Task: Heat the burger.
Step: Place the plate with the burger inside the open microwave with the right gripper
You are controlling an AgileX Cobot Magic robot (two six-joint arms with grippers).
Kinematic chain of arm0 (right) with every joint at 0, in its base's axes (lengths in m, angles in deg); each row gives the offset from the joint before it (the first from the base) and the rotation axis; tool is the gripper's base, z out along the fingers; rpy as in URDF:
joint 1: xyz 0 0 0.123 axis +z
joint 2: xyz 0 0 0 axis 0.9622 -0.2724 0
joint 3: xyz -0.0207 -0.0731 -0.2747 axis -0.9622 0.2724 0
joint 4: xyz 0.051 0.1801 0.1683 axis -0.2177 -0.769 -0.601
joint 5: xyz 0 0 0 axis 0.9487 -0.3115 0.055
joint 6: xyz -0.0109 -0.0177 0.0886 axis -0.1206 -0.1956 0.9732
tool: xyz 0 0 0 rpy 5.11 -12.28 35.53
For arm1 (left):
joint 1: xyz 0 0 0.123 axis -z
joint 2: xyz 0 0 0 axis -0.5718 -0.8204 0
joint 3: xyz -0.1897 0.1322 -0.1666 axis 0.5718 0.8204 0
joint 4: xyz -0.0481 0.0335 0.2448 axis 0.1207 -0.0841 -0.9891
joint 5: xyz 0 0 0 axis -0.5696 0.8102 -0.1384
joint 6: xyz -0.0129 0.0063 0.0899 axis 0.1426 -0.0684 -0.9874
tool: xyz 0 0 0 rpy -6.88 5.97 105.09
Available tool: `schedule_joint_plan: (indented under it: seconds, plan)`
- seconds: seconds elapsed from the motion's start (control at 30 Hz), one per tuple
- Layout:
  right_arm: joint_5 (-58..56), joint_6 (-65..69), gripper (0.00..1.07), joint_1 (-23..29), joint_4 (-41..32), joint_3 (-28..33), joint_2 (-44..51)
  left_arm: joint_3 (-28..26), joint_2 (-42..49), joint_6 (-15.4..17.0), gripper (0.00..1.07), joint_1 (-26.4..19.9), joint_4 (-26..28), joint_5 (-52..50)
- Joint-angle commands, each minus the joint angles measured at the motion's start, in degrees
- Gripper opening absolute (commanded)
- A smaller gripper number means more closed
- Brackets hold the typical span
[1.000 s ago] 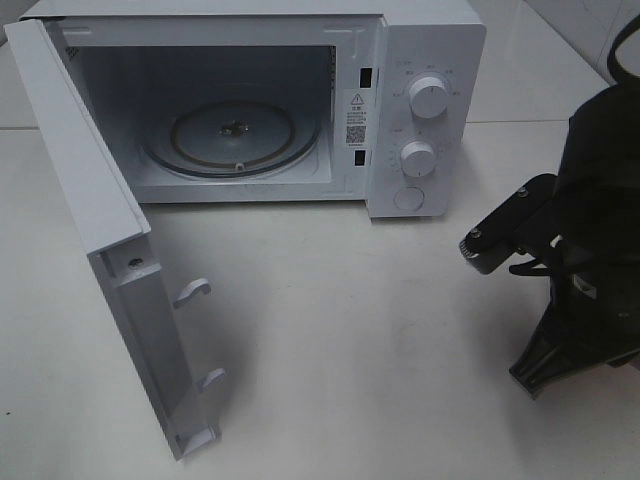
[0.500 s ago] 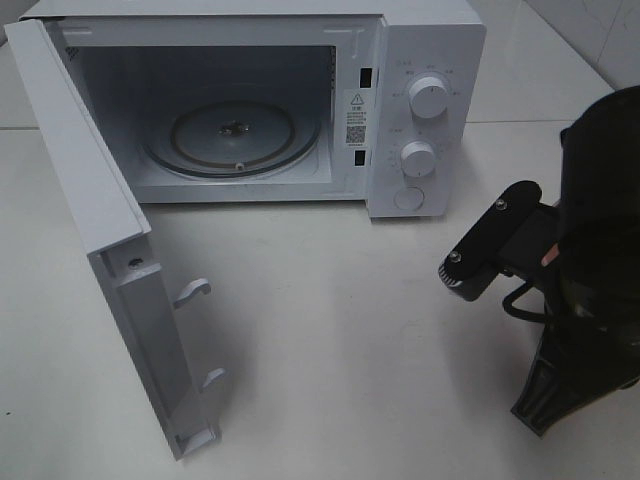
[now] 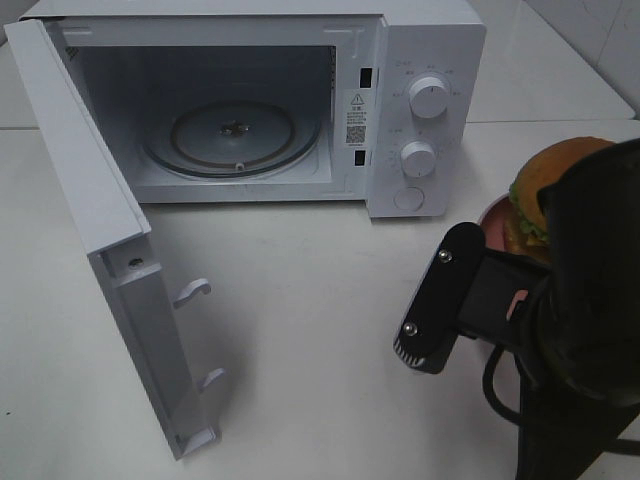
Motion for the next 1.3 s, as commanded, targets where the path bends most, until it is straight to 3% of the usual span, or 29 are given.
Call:
schedule_joint_plan:
  seconds: [0.03,0.27,1.3]
  plan:
    - [-2.0,-1.3,0.0,1.0,3.1,0.2,0.3,0.2,1.4,0.0,1.0,0.3,0.0,-0.2]
    - [-1.7,-6.2,0.0,4.2,4.9,0.2,0.3,0.2,1.4,0.0,1.0,0.3,0.0,-0.2]
    - [17.8,-27.7,0.0,4.2,9.6,0.2,0.3,0.2,1.4,0.0,1.0,0.3,0.0,-0.2]
